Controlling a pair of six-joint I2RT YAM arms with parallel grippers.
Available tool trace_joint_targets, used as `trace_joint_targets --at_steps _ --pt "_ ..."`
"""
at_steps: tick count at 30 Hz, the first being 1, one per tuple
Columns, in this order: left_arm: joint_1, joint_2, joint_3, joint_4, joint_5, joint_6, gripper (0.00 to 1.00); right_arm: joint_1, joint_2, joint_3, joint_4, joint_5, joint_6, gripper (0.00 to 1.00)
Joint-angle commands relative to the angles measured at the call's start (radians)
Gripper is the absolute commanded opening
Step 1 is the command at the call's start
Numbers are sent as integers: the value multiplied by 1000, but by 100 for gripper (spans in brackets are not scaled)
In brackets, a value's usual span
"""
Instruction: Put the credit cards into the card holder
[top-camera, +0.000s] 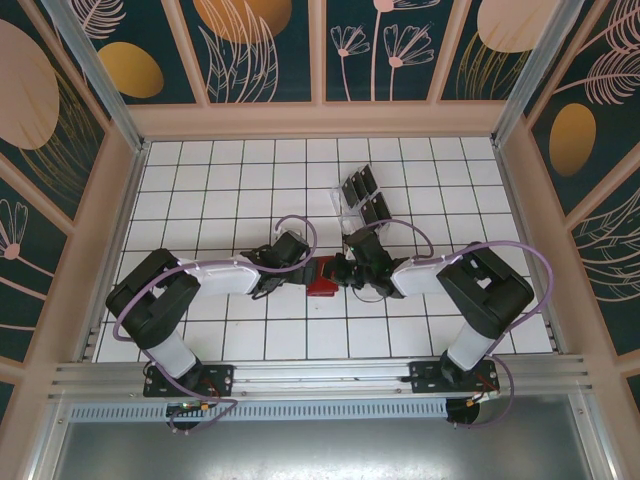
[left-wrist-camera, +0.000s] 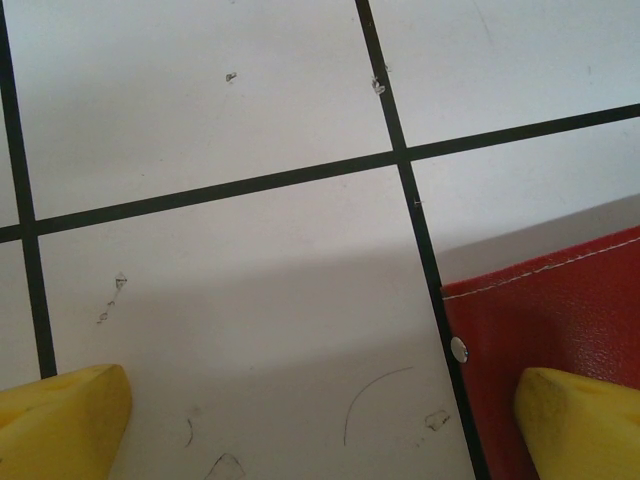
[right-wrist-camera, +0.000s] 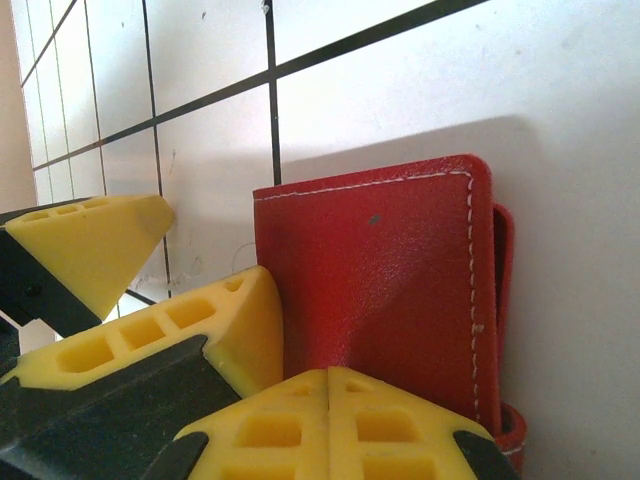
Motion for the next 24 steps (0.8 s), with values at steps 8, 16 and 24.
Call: trace_joint_targets --at_steps 8,16,24 --pt "-2 36 -7 -24 34 18 99 -11 -94 47 -120 29 -8 0" --pt "-2 36 -7 -23 37 19 99 -11 -63 50 -93 23 -3 0" --pt "-1 36 -8 -23 37 18 99 -8 -45 9 -52 8 18 0"
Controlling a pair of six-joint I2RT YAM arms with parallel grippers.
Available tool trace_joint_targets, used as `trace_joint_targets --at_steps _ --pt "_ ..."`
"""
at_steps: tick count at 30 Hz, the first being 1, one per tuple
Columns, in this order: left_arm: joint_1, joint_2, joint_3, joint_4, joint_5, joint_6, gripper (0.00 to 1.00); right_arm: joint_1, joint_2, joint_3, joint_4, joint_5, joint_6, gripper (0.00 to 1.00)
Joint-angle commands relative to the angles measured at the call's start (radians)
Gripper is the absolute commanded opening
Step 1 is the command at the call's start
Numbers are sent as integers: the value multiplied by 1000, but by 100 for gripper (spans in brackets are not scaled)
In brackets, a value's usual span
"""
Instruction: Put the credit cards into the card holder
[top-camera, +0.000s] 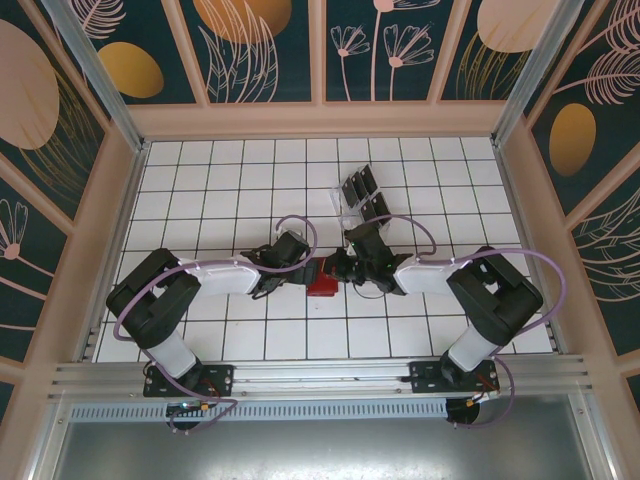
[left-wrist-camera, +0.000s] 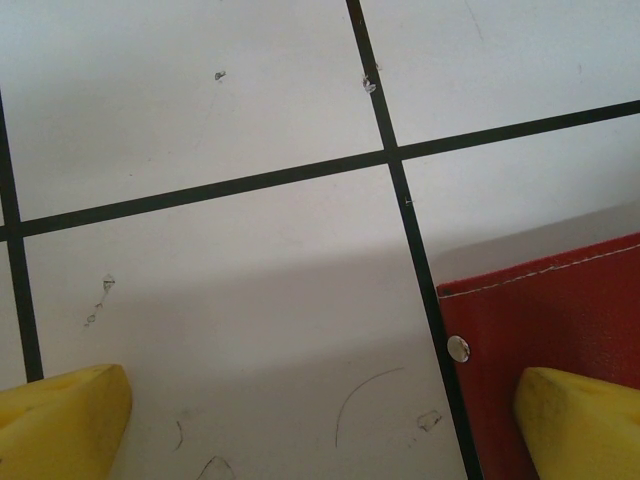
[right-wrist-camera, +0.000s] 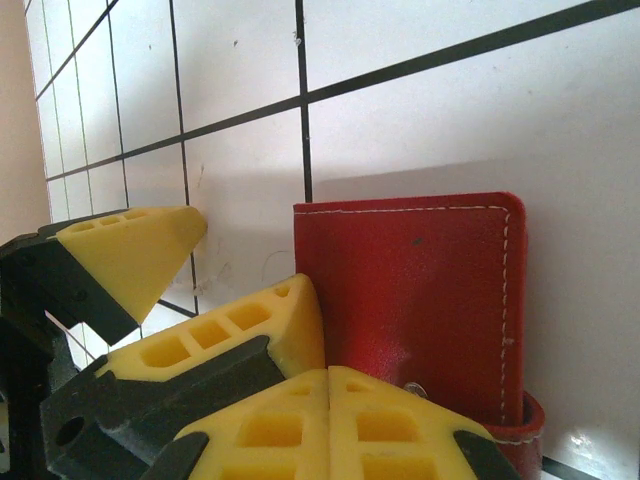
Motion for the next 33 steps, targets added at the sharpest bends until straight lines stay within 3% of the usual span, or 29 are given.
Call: trace_joint_targets --at_steps 1,17,23,29,33 --pt "-2 34 -8 -27 24 18 99 -2 12 -33 39 -2 21 0" --pt "-1 34 -6 -30 32 22 99 5 111 -77 70 33 34 0" --pt "-1 34 -5 -27 35 25 98 8 5 -82 94 29 27 0" --pt "-1 33 -10 -21 34 25 99 15 -144 -48 -40 117 -10 0" --pt "-1 33 -13 -16 36 25 99 30 -156 7 -176 190 -52 16"
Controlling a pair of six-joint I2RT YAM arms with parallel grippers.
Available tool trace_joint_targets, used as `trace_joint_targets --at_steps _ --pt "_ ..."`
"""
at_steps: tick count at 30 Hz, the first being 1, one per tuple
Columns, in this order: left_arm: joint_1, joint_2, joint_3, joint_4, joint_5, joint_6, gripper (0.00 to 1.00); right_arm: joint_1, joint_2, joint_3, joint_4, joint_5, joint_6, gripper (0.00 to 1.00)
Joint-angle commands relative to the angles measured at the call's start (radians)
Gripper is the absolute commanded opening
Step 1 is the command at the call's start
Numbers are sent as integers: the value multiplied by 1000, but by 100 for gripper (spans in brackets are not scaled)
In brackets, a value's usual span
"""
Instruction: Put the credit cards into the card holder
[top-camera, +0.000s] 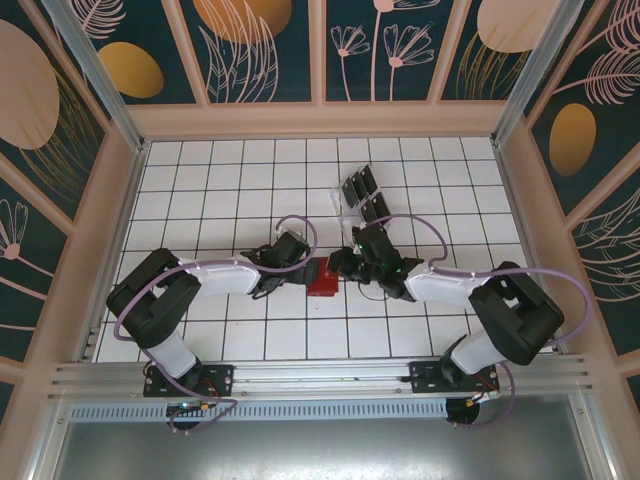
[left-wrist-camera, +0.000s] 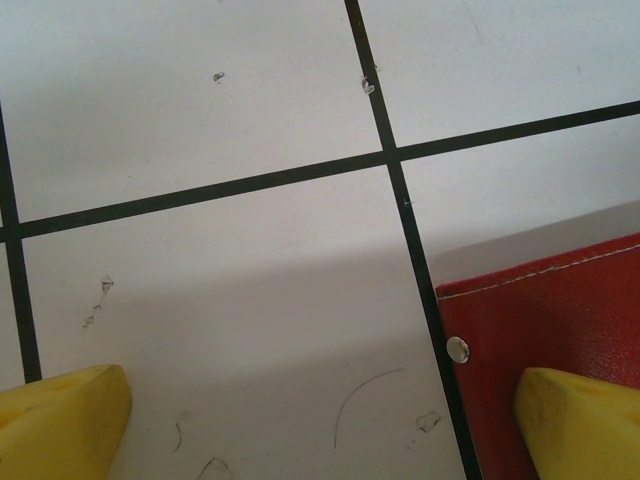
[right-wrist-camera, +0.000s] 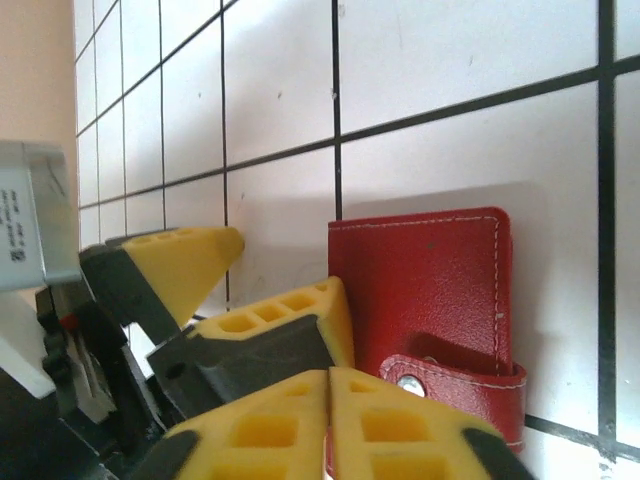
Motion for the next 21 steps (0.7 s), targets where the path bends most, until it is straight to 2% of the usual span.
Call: trace_joint_targets --at_steps 1,3,6,13,21 --pt "-1 33 -13 -19 37 24 99 21 -5 63 -172 106 -61 22" --pt "-1 34 -13 -19 36 24 99 42 15 97 -228 144 -87 31" --pt "-1 32 -13 -19 36 24 99 72 47 138 -289 195 -114 38" --pt "-2 32 -25 -11 34 17 99 132 113 207 -400 300 -164 40" --pt "-2 17 -47 7 26 -11 99 145 164 257 -412 311 -190 40"
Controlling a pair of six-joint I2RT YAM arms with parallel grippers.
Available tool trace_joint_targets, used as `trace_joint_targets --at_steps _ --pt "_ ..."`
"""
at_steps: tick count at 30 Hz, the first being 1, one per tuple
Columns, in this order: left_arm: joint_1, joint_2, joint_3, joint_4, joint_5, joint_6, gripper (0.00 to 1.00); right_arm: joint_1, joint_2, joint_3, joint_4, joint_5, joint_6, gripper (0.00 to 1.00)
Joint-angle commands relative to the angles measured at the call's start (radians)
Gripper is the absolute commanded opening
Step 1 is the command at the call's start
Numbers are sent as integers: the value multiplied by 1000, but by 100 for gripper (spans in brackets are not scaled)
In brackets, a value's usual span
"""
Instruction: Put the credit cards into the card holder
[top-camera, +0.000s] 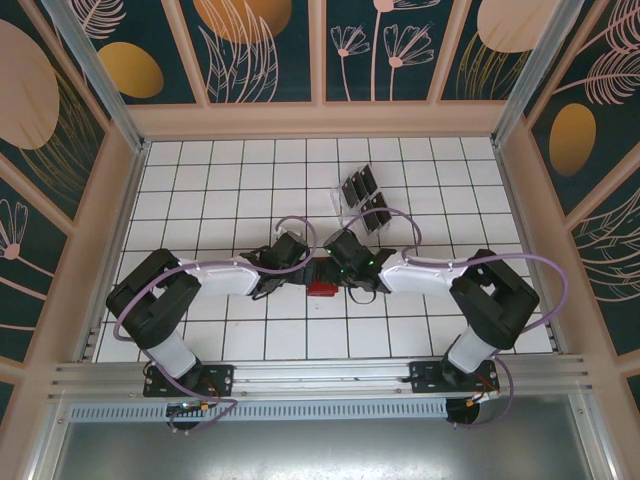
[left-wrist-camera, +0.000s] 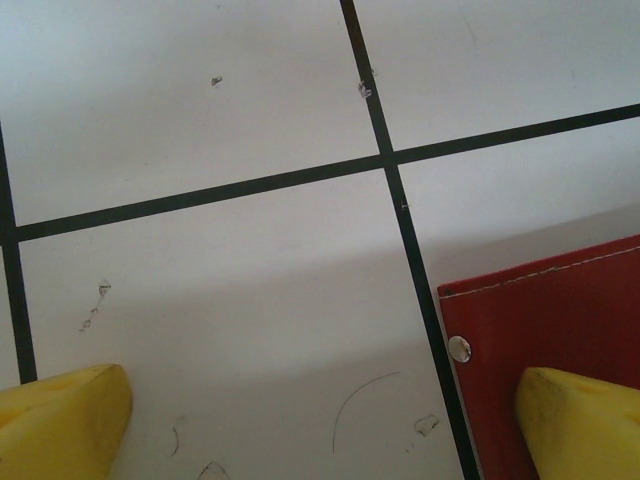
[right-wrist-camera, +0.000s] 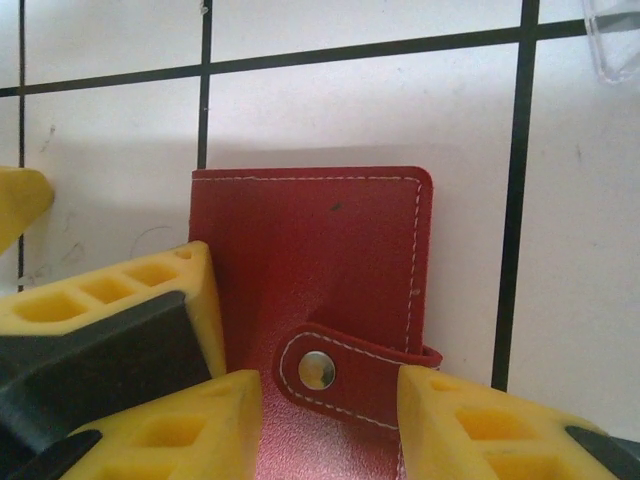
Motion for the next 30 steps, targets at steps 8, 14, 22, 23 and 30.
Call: trace_joint_targets --at_steps 8,14,22,23,30 --pt "-2 22 -30 -23 27 -10 98 21 34 70 -28 44 -44 44" --pt "-2 19 -35 -17 26 -15 98 38 31 72 -41 50 -39 46" --pt "-1 17 -35 -19 26 -15 99 41 15 68 -61 70 -38 39" --pt "-1 17 -35 -19 26 -15 98 41 11 66 -63 71 -37 37" --pt "-1 19 -35 -17 27 -15 99 41 -5 67 -71 74 -37 22"
